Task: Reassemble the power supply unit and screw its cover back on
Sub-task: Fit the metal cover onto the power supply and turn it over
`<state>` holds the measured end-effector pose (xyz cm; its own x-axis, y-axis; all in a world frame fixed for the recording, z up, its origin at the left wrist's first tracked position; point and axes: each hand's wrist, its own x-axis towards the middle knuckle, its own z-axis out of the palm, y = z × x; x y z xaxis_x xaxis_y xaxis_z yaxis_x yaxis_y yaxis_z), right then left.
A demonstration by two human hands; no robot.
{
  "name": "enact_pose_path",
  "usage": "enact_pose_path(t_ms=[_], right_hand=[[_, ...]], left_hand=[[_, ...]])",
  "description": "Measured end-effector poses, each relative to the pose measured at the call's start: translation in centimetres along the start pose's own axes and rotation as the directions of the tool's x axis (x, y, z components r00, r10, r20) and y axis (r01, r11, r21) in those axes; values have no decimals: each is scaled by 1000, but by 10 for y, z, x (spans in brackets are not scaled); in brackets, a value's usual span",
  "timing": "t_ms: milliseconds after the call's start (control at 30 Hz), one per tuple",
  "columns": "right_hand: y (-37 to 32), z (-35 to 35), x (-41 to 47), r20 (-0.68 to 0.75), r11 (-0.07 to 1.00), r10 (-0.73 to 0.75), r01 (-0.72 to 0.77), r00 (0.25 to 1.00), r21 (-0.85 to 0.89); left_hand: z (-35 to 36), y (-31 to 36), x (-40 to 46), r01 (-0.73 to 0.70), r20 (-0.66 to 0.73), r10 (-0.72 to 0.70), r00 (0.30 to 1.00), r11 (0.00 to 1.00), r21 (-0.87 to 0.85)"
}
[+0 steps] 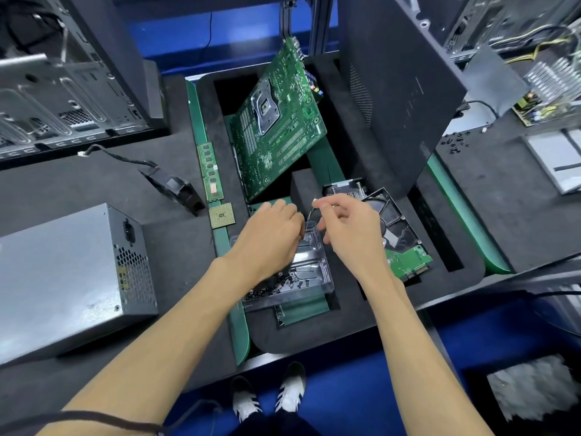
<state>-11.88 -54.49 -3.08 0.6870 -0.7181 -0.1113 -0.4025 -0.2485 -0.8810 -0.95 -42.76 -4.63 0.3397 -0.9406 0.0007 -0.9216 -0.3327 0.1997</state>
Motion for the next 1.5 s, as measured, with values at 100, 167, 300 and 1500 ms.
enact_pose_path(t_ms=[100, 167, 300, 1500], right_hand=[[0, -1, -1, -2, 1000, -7, 7, 1000, 4], [0, -1, -1, -7, 1000, -9, 9, 1000, 15], [-1, -2, -1, -12, 1000, 5, -5, 1000, 22], [-152, 135, -48, 316, 953, -286, 235, 905, 191]], left_hand=[[1, 1, -4, 0, -33, 0, 999, 1000, -7], [1, 3, -6, 17, -62, -20, 998, 998, -55], [1, 12, -2, 31, -63, -36, 997, 995, -90], [-120, -56, -169, 399, -124, -703, 700, 530, -749]])
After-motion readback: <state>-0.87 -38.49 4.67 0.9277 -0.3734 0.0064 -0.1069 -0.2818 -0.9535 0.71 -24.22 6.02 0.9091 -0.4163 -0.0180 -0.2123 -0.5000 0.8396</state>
